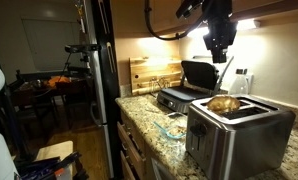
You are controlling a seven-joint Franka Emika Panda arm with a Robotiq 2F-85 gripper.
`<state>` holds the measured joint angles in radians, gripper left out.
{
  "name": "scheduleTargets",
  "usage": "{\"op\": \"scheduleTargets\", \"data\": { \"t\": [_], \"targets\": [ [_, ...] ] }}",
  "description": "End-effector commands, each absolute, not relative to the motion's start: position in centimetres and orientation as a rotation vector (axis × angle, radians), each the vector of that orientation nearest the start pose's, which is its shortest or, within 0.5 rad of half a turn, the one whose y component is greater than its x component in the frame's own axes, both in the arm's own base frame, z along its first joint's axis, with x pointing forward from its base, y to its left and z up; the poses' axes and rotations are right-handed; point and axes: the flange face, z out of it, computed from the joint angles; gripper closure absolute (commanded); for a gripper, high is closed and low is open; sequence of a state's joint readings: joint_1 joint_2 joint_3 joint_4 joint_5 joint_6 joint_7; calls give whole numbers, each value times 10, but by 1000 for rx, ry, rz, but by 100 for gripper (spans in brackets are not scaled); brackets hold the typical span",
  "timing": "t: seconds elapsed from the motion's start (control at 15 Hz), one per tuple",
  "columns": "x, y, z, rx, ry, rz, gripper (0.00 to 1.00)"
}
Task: Put the bread inside the toaster
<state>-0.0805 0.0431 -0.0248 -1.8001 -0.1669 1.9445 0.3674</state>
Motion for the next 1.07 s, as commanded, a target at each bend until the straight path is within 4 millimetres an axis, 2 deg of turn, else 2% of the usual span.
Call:
{"op": "scheduleTargets", "data": {
  "t": [0.0, 0.27, 0.4, 0.6, 0.67, 1.0],
  "targets": [
    [583, -76, 529, -3213, 727, -181, 38],
    [582, -76, 531, -3211, 733, -188, 12],
    [579, -71, 534, -3210, 720, -201, 2],
    [575, -61, 541, -3205, 688, -229, 0],
    [583, -69, 531, -3207, 677, -217, 0],
    [583, -63, 535, -3207, 662, -227, 0]
  ]
}}
